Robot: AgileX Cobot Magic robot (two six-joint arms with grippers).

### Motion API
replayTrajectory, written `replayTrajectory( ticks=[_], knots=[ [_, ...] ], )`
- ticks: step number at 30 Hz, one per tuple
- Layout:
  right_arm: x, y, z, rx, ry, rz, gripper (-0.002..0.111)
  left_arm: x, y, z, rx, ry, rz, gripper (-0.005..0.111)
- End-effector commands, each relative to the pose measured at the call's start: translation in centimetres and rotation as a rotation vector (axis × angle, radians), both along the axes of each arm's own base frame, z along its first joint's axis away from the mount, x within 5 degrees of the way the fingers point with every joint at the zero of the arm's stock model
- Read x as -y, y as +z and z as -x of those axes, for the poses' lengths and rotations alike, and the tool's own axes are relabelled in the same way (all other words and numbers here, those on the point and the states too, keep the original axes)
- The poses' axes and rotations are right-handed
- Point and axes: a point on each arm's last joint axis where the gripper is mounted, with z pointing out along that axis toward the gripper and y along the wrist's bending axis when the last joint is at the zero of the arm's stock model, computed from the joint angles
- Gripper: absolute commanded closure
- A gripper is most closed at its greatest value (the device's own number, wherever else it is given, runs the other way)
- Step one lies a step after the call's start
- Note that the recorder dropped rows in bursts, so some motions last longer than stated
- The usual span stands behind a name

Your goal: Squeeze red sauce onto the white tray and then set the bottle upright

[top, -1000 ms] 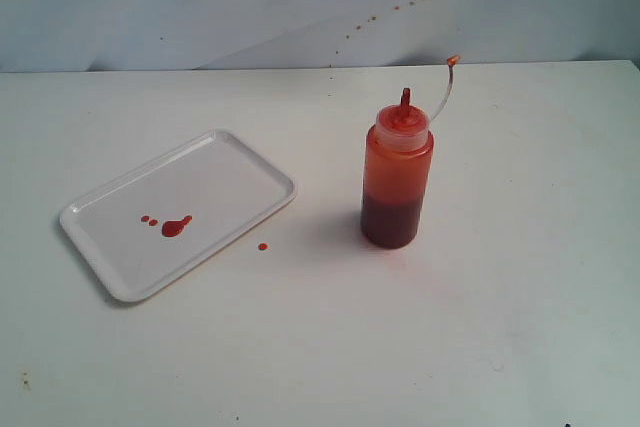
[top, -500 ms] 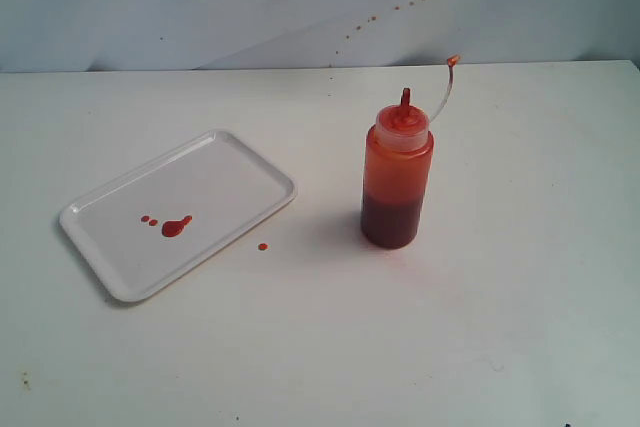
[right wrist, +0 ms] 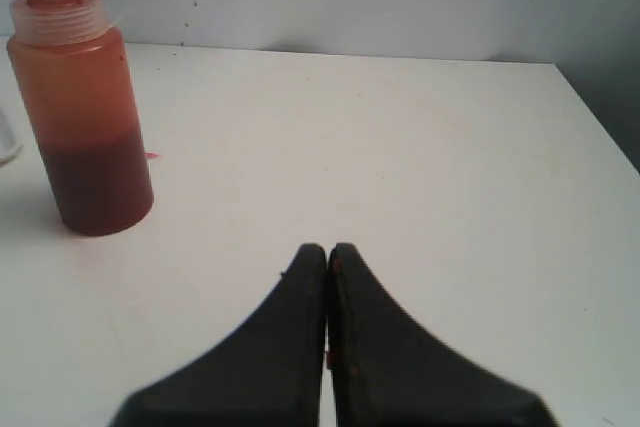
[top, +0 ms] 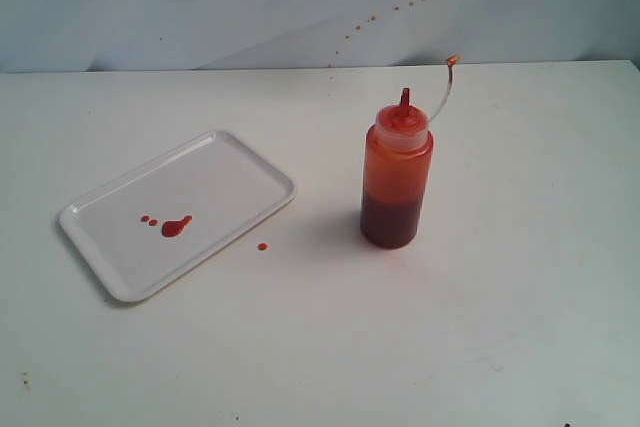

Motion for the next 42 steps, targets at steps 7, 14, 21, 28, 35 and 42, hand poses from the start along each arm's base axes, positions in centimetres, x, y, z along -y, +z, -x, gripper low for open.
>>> replayTrajectory(
  ticks=[7, 14, 21, 28, 35, 42],
  knots=[
    [0.5, -0.12, 0.02, -0.003, -0.097, -0.005, 0.108, -0.03, -0.14, 0.02, -0.003, 0.002, 0.001, 0.107],
    [0.5, -0.12, 0.02, -0.003, -0.097, -0.005, 0.108, -0.03, -0.14, 0.02, -0.003, 0.002, 0.001, 0.107],
    [0.5, -0.12, 0.02, -0.003, -0.097, -0.005, 0.108, -0.03, -0.14, 0.02, -0.003, 0.002, 0.001, 0.107],
    [0.5, -0.12, 0.02, -0.003, -0.097, -0.005, 0.108, -0.03, -0.14, 0.02, -0.003, 0.002, 0.001, 0.107],
    [0.49, -0.1, 0.02, 0.0, -0.097, -0.005, 0.108, -0.03, -0.14, 0.02, -0.003, 0.002, 0.001, 0.107],
    [0.49, -0.1, 0.02, 0.0, -0.097, -0.005, 0.108, -0.03, -0.14, 0.02, -0.003, 0.002, 0.001, 0.107]
  ],
)
